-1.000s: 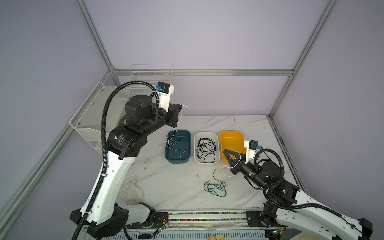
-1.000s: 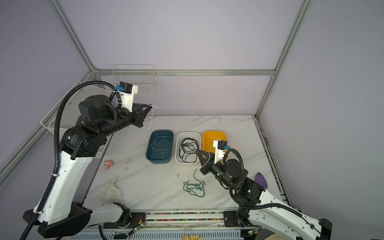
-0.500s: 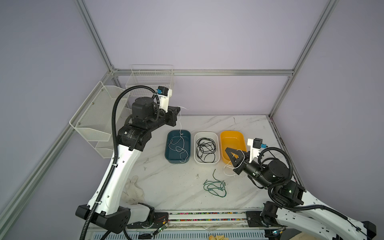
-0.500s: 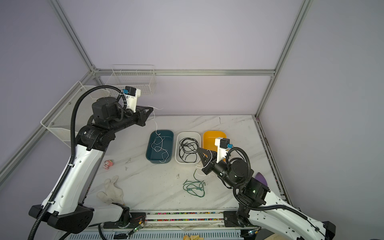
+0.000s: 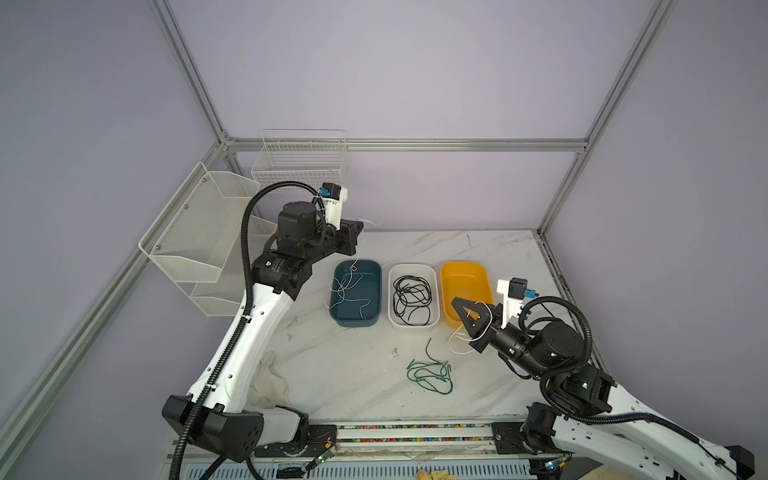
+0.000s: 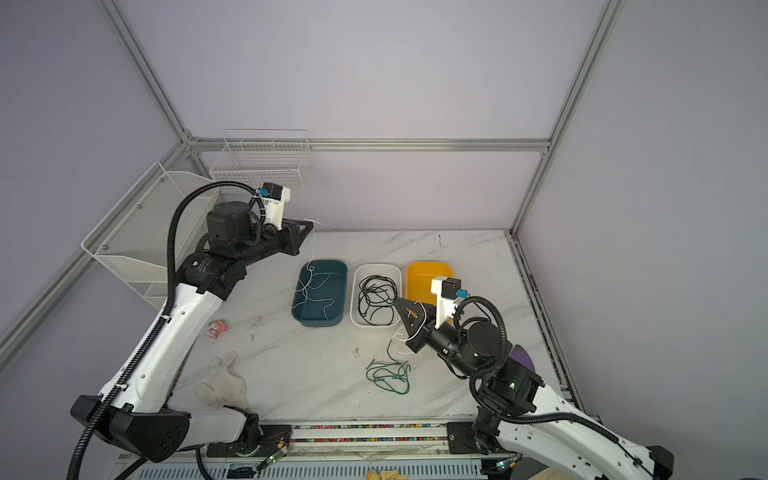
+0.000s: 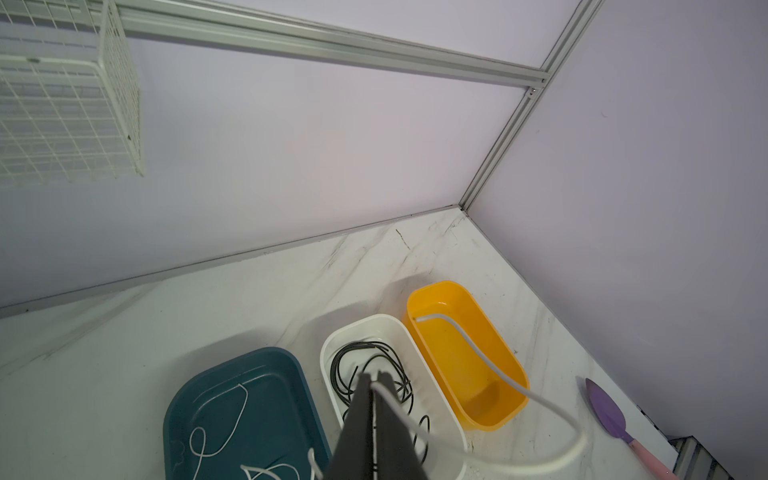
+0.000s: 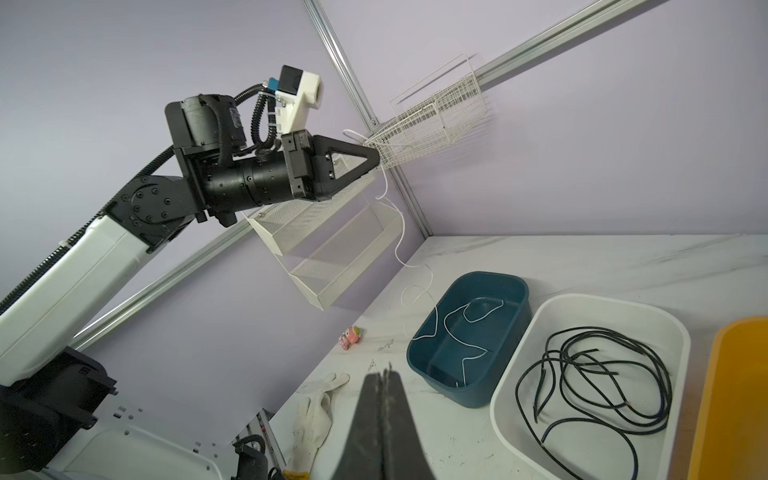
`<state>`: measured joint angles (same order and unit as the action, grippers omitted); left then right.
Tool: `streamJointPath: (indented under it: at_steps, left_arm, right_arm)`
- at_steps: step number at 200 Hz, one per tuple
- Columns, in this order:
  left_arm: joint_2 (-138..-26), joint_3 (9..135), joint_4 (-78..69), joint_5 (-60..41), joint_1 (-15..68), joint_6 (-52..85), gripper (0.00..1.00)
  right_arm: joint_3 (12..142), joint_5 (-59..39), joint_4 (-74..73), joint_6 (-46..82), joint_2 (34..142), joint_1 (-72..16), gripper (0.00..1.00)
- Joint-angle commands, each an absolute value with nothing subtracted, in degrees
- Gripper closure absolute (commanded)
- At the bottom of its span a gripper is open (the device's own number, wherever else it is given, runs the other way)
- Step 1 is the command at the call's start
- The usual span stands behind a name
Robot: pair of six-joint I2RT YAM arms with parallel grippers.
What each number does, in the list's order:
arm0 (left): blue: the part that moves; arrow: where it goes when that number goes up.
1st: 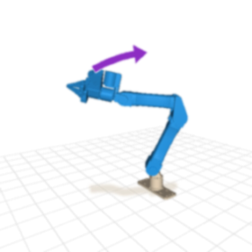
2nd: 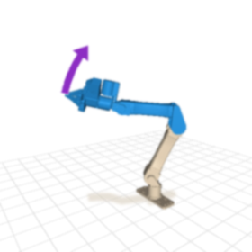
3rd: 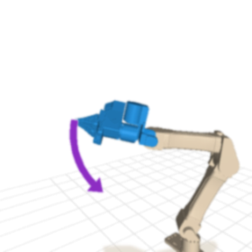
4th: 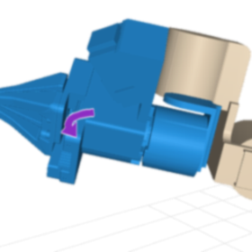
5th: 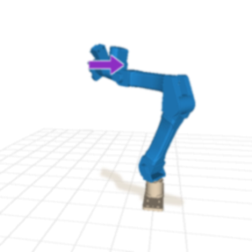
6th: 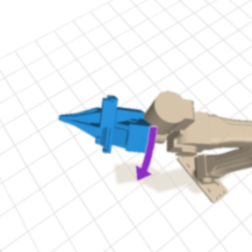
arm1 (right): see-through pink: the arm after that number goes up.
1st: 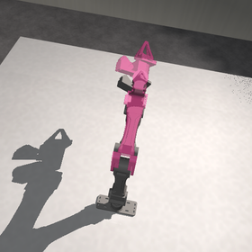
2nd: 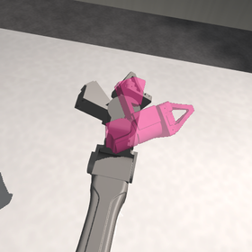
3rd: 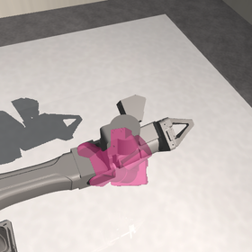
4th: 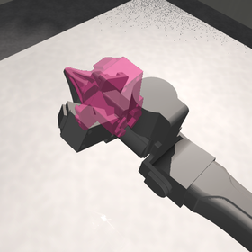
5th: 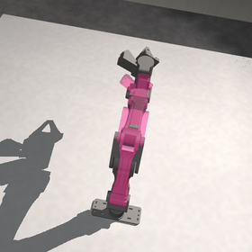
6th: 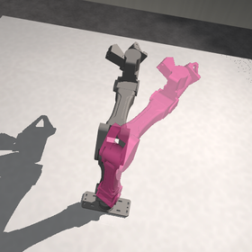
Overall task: Untangle the cables
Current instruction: 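Lift the white wire high over the teal tray with the left gripper, then lower the white wire into the teal tray with the left gripper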
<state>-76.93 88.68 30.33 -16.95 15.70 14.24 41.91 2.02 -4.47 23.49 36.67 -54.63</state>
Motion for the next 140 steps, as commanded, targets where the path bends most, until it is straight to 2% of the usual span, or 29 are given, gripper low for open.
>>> streamJointPath:
  at_steps: [1,97,140]
  left_arm:
    - [-76.6,84.4,24.2,-19.0,14.5,16.3,1.00]
    - [-76.0,66.1,18.2,-16.2,13.2,23.0,1.00]
    - [-80.5,64.6,24.8,-13.4,13.3,26.7,1.00]
  right_arm:
    - [42.6,0.4,-5.9,22.6,36.2,-54.4,1.00]
    - [42.0,-1.7,-8.2,22.8,37.7,-54.4,1.00]
    - [41.9,-2.5,-9.5,23.4,38.9,-54.4,1.00]
